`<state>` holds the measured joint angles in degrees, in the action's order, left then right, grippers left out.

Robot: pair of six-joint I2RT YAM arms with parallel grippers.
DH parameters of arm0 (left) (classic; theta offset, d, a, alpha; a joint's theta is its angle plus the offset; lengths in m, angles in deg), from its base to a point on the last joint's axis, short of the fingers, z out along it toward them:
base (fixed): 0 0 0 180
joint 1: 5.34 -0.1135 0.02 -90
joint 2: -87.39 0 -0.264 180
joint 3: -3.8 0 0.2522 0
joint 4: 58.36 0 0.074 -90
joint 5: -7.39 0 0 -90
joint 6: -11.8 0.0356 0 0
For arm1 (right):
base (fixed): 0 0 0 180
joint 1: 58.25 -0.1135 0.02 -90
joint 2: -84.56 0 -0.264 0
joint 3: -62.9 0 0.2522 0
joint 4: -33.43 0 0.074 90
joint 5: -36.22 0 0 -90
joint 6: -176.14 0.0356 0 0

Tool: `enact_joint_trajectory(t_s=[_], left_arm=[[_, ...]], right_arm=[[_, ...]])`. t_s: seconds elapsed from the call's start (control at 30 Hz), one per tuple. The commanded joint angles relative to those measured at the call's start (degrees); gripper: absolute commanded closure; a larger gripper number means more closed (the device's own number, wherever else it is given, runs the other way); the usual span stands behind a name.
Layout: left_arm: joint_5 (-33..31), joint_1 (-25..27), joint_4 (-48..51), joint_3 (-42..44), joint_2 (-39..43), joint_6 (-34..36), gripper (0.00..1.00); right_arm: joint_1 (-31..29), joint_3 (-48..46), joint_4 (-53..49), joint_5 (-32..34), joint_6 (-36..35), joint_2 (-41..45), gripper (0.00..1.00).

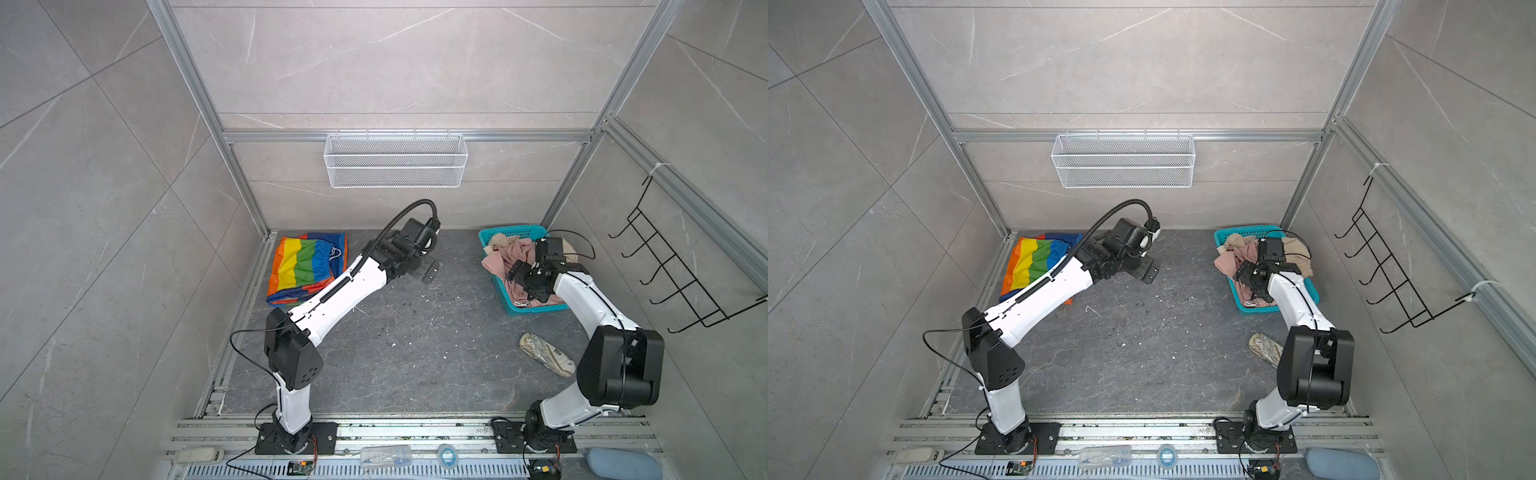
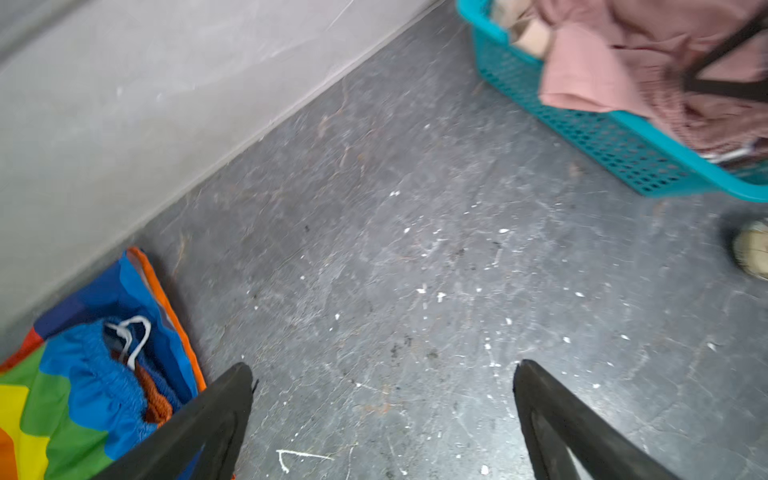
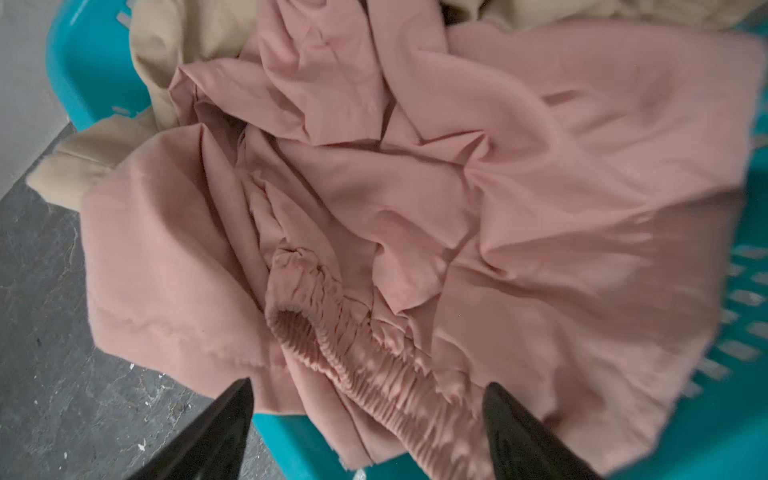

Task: Fold and stack the shorts
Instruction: 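Grasp the pink shorts in the basket with the right gripper while the left moves inward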

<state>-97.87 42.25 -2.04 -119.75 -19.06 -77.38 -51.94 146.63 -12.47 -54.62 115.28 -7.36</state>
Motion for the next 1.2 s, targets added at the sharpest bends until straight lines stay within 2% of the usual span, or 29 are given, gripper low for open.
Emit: enact_joint_trajectory(t_s=[0.0, 0.13, 0.27, 0.43, 0.6, 0.9, 1.07, 1.17], left_arm=[[-6.2, 1.7, -3.8, -1.3, 2.3, 3.6, 0.00], [-6.8, 3.4, -5.7, -1.6, 0.2, 5.4, 0.00], [-6.8, 3.5, -6.0, -1.4, -1.3, 5.5, 0.00], [-7.1, 3.6, -1.8, -3.4, -3.2, 3.8, 0.00], [-2.8, 3.7, 1.3, -4.8, -2.7, 0.2, 0.00], [-1.3, 3.7, 1.3, -4.5, -2.6, -4.2, 0.00], [-2.3, 3.8, -1.7, -3.9, -3.0, -2.1, 0.00], [-3.6, 3.7, -3.2, -4.0, -2.9, -1.0, 0.00]], right_arm=[[-0.4, 1.2, 3.7, -6.4, -1.4, -2.3, 0.15], [-0.4, 2.5, 4.6, -6.7, -1.7, -5.5, 0.21], [0.1, 3.1, 5.3, -5.5, -1.0, -7.4, 0.34], [2.0, 3.0, 7.9, -8.3, 0.9, -7.6, 0.56], [2.2, 3.9, 8.5, -9.7, 1.5, -8.8, 0.69], [2.9, 4.0, 7.6, -11.3, 1.8, -5.4, 0.97], [3.4, 5.0, 6.5, -11.1, 2.6, -1.1, 1.00], [3.4, 8.7, 4.8, -11.3, 3.0, 2.3, 1.00]])
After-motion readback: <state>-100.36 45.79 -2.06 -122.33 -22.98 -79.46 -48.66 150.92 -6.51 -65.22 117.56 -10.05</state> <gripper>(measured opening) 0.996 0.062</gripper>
